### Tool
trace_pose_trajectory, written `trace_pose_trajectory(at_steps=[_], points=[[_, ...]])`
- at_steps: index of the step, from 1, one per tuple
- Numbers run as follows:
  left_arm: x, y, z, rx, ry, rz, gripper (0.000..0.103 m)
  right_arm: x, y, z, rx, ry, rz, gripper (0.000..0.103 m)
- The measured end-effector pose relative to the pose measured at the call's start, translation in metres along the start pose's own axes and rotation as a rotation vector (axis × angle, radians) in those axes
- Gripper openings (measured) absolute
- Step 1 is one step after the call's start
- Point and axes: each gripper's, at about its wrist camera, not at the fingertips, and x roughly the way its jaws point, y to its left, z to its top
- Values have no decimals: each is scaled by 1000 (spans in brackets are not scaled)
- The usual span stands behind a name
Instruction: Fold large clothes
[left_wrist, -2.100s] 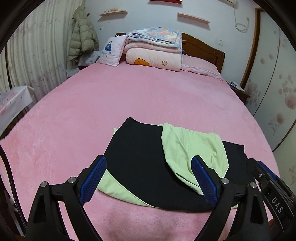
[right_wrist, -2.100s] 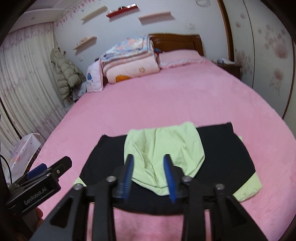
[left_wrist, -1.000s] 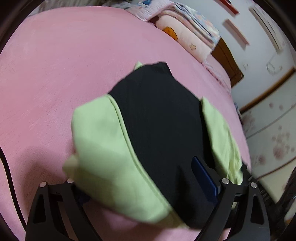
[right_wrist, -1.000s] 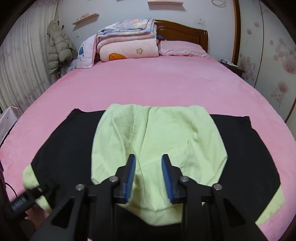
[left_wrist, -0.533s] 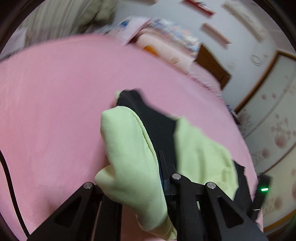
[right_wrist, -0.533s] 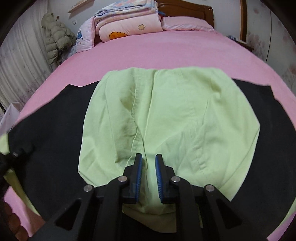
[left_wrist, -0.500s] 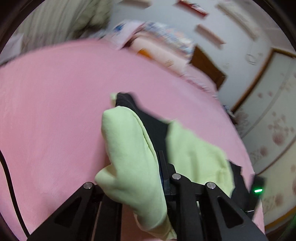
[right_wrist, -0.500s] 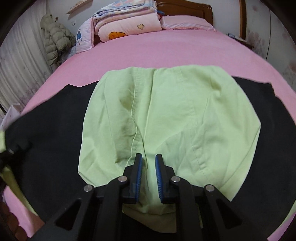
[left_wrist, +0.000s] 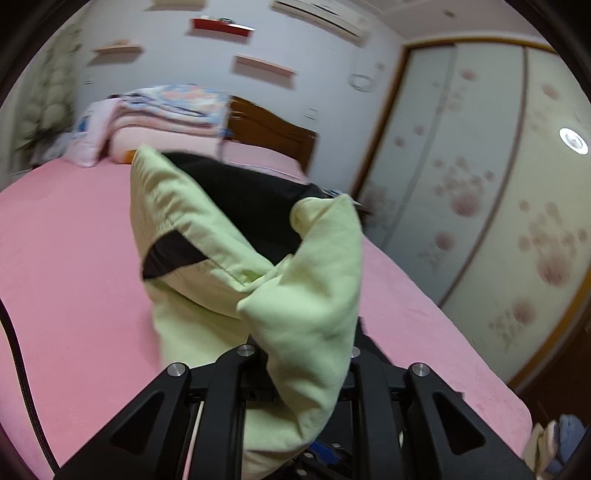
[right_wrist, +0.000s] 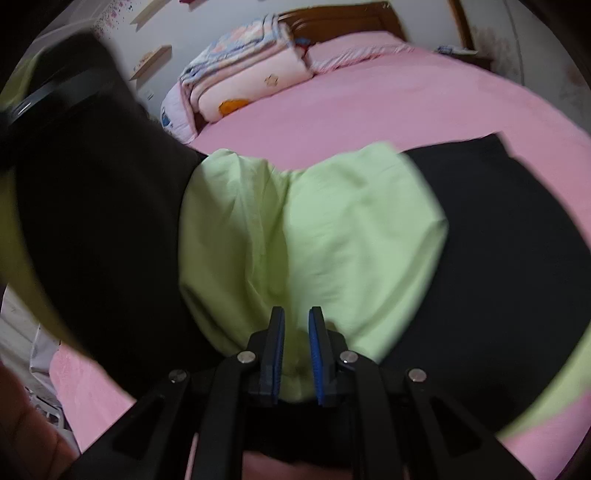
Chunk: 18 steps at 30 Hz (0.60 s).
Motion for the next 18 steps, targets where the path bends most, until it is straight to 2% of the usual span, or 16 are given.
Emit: trace_pose_trajectory(at_steps=[6,9,12,13,15,18], points=[[47,-63,-27,101,116,-83,12,-51,-64,-4,78,-52,-201,12],[86,-88,-56,173,226,-85,13,-66,-96,-11,133,-54,-267,13],[113,-101,-87,211,345,-71,13,-72,-117,-18,176,-35,-312,13],[123,-101,-101,196,396,-71,13,-75,-121,-25,186,-32,-325,13],[139,-97,-112,188,450,-49,13,-73,-128,-28,192,-15,-361,13],[146,-98,-119,200,466,-30,14,-78,-137,-31,220,-20,-341,13]])
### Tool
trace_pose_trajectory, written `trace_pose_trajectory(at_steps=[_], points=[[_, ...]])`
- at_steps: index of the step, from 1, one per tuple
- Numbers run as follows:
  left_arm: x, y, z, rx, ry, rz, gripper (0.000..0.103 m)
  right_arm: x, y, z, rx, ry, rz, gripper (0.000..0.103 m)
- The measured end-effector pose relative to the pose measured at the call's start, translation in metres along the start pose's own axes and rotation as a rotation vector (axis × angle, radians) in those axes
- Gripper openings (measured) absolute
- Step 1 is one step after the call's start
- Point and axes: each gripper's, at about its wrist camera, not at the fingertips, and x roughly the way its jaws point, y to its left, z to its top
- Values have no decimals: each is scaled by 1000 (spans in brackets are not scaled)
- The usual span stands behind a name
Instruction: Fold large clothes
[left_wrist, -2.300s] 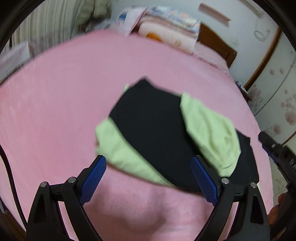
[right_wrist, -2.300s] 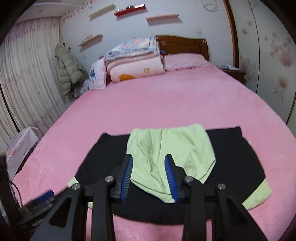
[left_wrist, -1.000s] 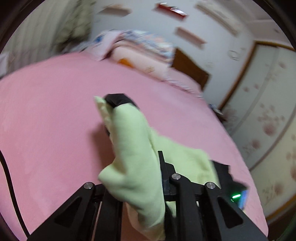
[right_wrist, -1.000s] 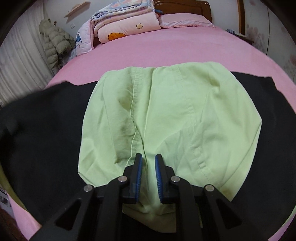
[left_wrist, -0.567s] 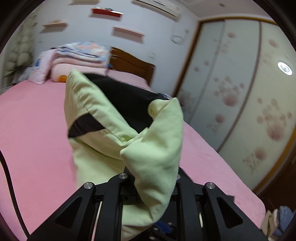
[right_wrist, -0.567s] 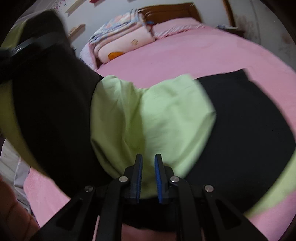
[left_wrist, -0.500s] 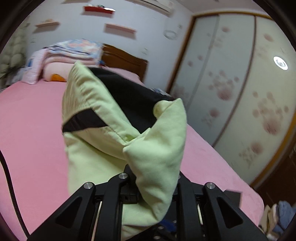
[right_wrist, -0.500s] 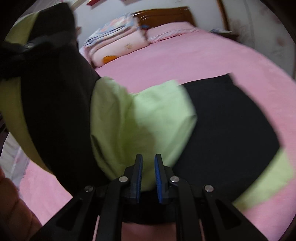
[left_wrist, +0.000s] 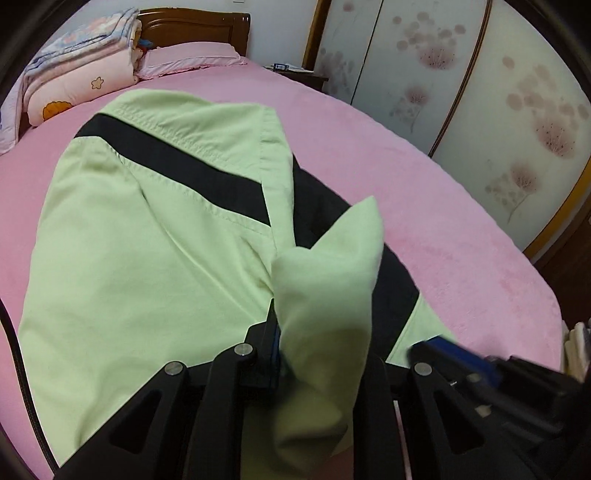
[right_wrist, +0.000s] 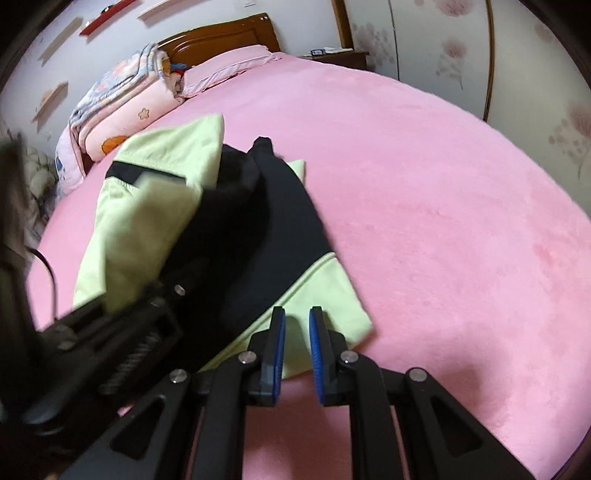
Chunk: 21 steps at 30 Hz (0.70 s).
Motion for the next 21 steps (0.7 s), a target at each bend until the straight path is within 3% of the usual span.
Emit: trace_pose_trajectory(at_steps=[4,9,12,18,21], points=[[-6,-4,0,-4,4,-6,16,-7,-3,5,1,-18,-12,13],[-23,-12,5,-12,-28,-49,44,-15,-15,13,30,-46,11,13],[-39,-16,5,-2,-52,-51,46,-22,-18,19,37,-58,36,13],[-90,-6,-9,16,-138,23,46,-37,-17,22,57,-60,127,13],[-112,17,-15,-23,-169,71,50,-38,-11,24,80,-45,197,25]])
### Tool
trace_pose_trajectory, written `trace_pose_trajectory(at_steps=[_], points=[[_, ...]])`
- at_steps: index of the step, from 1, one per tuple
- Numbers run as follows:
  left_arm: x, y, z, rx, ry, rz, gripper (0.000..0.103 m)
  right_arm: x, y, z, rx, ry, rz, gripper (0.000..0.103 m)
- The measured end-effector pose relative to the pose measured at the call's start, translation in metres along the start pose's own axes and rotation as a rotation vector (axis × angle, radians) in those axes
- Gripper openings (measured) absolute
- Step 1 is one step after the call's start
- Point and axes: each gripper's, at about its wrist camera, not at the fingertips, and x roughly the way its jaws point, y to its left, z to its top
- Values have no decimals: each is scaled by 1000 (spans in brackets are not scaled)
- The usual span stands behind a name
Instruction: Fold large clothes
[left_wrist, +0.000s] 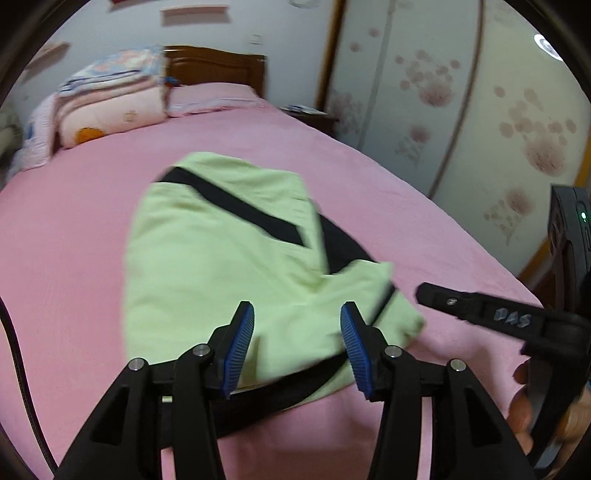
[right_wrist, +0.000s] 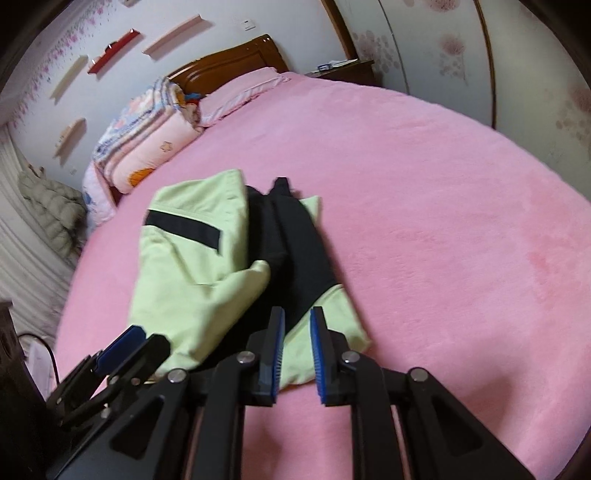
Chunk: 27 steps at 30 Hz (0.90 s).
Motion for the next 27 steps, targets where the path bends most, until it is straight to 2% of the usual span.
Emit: trace_pose_trajectory(at_steps=[1,2,6,9,15,16,17,18,22,24,27], points=[[-4,11,0,-20,-4,19,50,1,3,0,5,7,19,34],[-7,23,-1,-45,-6,44,50,2,7,1,5,15,39,37],[-5,74,-6,-150,14,128,51,8,27,4,-37,24,60,38],[2,106,-16,-245,45,150,51,26,45,9,-74,72,44,42],[16,123,-29,-258,75,185,51,60,61,19,-129,123,-52,42],[20,123,-29,-249,83,186,51,62,61,19,-147,120,-61,39],[23,122,-30,-243,91,188,51,62,62,19,-171,111,-74,20],[24,120,-30,-240,94,187,51,61,63,19,-198,104,-91,14],[24,108,-27,-243,87,143,51,32,50,19,-193,28,-54,9],[24,101,-28,-230,86,130,51,15,44,13,-206,-25,-75,8],[28,87,-33,-182,97,127,51,8,32,1,-207,-55,-135,8]])
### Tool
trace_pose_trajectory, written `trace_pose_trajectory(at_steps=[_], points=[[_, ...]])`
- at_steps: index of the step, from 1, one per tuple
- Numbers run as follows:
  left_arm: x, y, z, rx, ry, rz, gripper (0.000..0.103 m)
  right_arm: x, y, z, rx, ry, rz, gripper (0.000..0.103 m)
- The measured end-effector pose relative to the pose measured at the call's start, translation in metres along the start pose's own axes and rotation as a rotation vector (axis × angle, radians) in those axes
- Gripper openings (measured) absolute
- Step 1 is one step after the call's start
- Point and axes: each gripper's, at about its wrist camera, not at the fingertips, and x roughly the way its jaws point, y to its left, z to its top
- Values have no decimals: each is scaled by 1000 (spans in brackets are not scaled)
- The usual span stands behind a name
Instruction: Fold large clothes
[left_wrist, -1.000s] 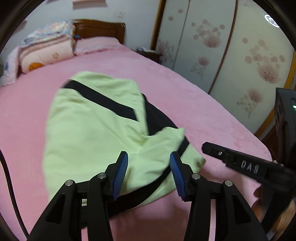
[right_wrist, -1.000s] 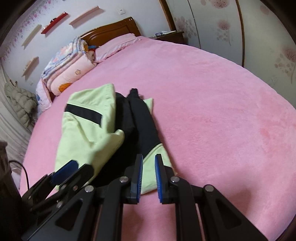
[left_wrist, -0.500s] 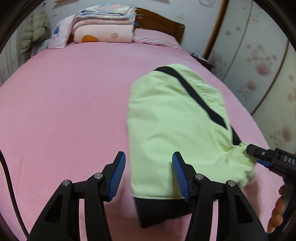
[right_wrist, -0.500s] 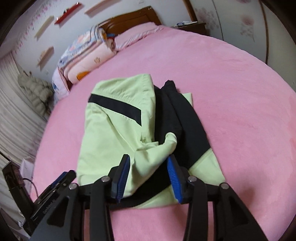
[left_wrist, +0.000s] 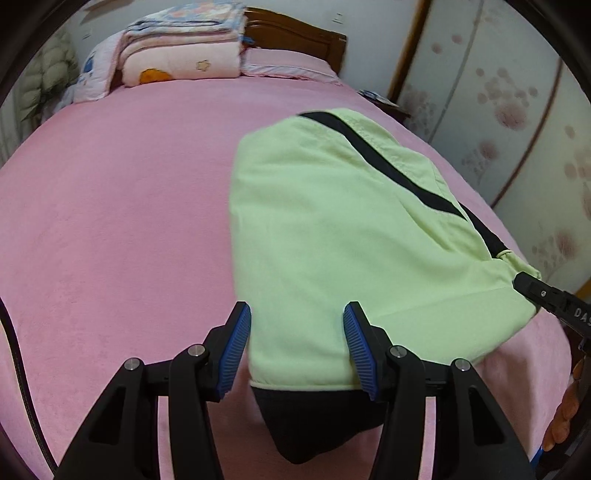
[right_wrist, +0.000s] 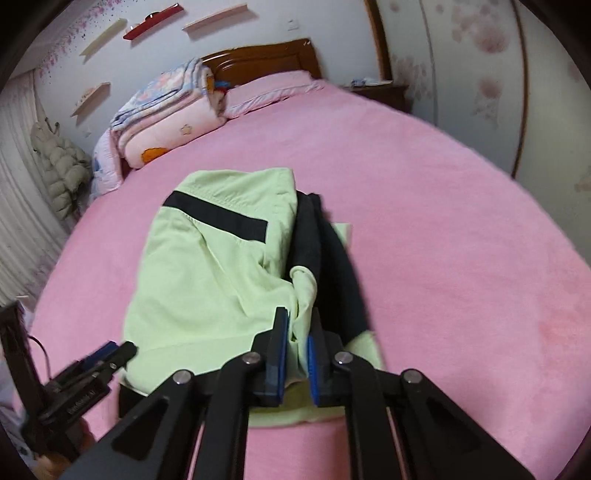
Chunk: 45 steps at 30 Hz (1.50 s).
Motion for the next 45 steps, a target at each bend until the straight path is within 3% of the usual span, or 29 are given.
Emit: trace_pose_trajectory(at_steps=[5,11,15,19,21,23,26,29,32,38,45], points=[[5,-16,-11,85,-9,57,53,31,-21,-33,37,98,-57,8],[11,-36,-26,216,-28,142,60,46,-19,-41,45,100,-92,9],[8,-36,-25,208,-18,145,63,46,-18,-36,50,113,-103,12],[-4,-32,-18,155,24,121,65,26,-20,-24,43,119,-124,32],[-12,-32,-14,140,26,120,65,11,-20,-17,36,98,-116,33],[-27,-32,-6,139,1,122,67,-5,-15,-8,17,69,-114,33],[-53,-33,10,142,-70,136,79,-22,-5,9,-23,24,-102,33],[-70,-31,31,132,-130,129,79,-25,10,31,-74,-3,-67,34],[-71,-27,53,122,-158,126,79,-8,22,53,-100,14,-25,43],[-37,-12,90,101,-154,123,79,67,19,84,-81,147,32,43],[27,5,103,61,-35,95,79,132,12,93,-13,275,52,43]])
